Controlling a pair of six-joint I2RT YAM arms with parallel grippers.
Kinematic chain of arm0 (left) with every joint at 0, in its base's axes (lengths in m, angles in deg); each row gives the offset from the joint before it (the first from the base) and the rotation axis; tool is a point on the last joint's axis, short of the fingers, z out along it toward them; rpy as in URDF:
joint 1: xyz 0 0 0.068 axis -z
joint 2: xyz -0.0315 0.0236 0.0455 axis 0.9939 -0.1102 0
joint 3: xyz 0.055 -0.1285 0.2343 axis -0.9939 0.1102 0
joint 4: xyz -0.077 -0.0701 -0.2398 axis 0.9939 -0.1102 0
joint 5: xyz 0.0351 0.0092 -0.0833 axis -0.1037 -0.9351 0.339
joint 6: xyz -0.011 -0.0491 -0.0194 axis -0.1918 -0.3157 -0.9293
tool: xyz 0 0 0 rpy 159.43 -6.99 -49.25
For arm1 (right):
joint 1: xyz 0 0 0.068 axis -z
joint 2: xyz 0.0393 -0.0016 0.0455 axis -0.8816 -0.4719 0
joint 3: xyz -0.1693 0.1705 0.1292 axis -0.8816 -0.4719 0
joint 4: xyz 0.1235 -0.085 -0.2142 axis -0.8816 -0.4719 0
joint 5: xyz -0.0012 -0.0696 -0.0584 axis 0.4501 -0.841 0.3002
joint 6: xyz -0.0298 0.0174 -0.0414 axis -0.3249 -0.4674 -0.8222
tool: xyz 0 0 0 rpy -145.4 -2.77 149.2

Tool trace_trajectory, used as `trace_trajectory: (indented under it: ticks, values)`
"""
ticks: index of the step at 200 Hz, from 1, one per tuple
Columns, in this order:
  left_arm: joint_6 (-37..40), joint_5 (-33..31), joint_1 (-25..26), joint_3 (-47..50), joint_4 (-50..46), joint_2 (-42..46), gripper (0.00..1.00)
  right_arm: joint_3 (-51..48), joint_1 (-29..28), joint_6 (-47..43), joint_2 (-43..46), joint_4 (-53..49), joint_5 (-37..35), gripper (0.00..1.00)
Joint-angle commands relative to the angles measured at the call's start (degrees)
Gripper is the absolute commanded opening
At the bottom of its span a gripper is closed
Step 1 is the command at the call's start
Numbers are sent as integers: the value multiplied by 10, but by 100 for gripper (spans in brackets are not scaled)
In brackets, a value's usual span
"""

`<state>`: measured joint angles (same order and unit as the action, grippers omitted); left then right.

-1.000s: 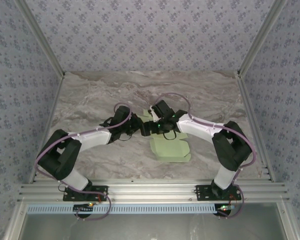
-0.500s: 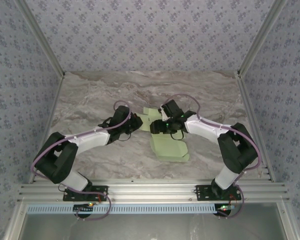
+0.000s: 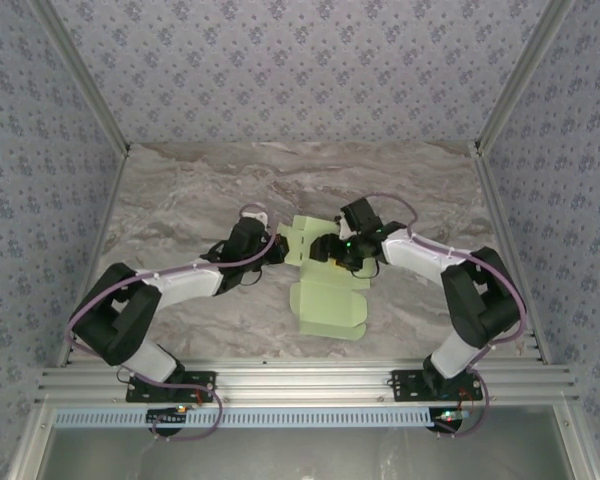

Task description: Fold the paper box

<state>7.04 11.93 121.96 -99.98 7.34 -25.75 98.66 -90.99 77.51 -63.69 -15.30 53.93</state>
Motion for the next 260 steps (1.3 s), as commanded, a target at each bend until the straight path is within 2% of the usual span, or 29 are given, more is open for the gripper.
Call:
trace_trajectory:
  ticks: [1, 20, 42, 67, 79, 91, 121, 165, 185, 221, 233, 245, 255, 260]
  values:
    - [64, 9, 7, 7, 67, -8, 0, 30, 40, 118, 19, -30, 53, 73]
    - [110, 12, 20, 0, 84, -9, 0, 64, 55, 195, 22, -68, 78, 75]
    - [147, 13, 31, -7, 94, -9, 0, 95, 59, 298, 36, -123, 32, 80]
    - [166, 12, 41, 11, 159, -17, 0, 103, 77, 400, 34, -107, 16, 79]
    - [168, 17, 41, 18, 188, -26, 0, 117, 86, 443, 26, -159, 8, 79]
    - [168, 22, 42, 20, 211, -34, 0, 146, 95, 467, 13, -180, 14, 80]
    - [204, 31, 60, 29, 276, -51, 0, 140, 118, 535, -17, -132, 62, 79]
    - [226, 29, 76, 35, 299, -53, 0, 165, 136, 545, -45, -143, 60, 77]
    - [217, 16, 76, 37, 295, -48, 0, 157, 133, 551, -37, -138, 54, 60]
    - [202, -13, 77, 53, 307, -37, 4, 150, 118, 532, -25, -150, 26, 23]
    - [200, -15, 76, 57, 305, -33, 6, 147, 111, 524, -24, -151, 18, 18]
    - [192, -13, 77, 61, 305, -29, 15, 152, 104, 512, -24, -157, 4, 14]
    - [189, -2, 76, 66, 304, -24, 31, 161, 98, 494, -27, -160, -8, 13]
    - [191, 5, 76, 68, 302, -21, 39, 166, 95, 482, -28, -162, -15, 9]
